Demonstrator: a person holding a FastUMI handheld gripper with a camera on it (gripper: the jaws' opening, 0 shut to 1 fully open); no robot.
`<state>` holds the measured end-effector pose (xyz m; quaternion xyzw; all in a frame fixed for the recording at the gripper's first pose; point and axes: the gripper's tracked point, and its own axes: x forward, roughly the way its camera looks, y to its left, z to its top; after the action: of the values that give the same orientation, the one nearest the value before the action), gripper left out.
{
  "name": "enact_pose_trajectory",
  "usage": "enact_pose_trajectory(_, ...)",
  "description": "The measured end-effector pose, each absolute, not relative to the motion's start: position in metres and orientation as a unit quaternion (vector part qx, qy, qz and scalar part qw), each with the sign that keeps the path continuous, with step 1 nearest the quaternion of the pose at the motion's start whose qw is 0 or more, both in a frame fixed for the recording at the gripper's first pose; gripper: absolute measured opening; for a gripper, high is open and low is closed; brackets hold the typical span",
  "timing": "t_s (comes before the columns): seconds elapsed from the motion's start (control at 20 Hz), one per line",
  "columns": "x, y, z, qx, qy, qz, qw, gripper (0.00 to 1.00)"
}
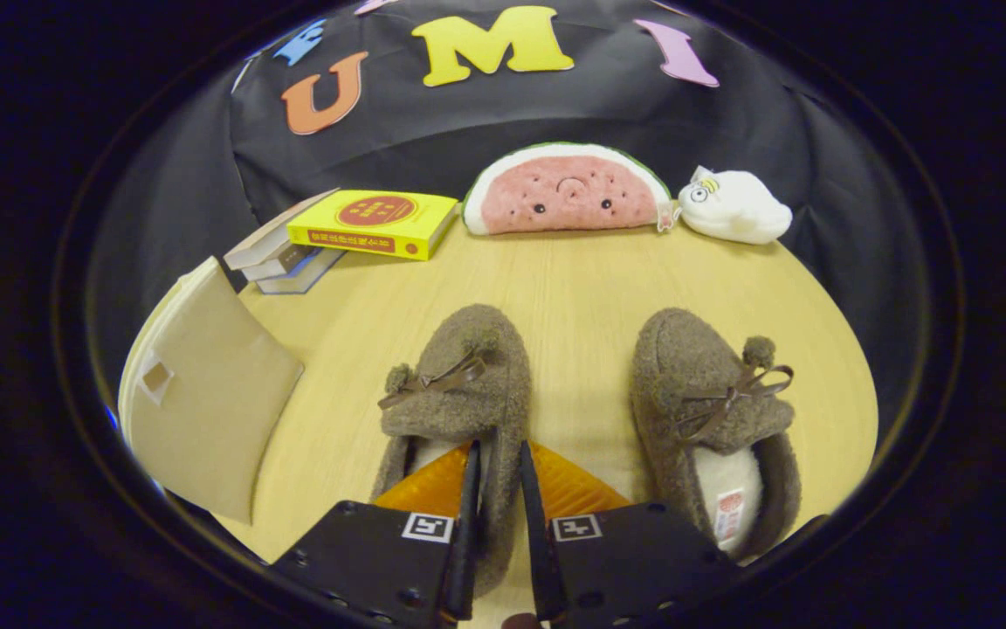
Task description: Open the storage box then place both shoes into the box .Put the left shoe in first, then the right shoe, with the right side of both shoes facing outward in a uniform manner.
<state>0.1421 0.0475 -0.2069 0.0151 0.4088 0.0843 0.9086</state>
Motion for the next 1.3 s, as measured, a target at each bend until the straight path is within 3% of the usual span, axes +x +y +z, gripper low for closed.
enact_pose_trajectory(0.05,0.144,0.044,-0.206,0.020,0.404,0.074,0.912,0.26)
enact_pose_trajectory(0.1,0.142,0.045,-0.202,0.028,0.408,0.074,0.910,0.02)
enact_pose_trajectory(0.7,0.120,0.057,-0.169,0.163,0.392,0.068,0.903,0.00)
enact_pose_trajectory(1.3,0.100,0.182,-0.021,0.256,0.331,0.108,0.902,0.00)
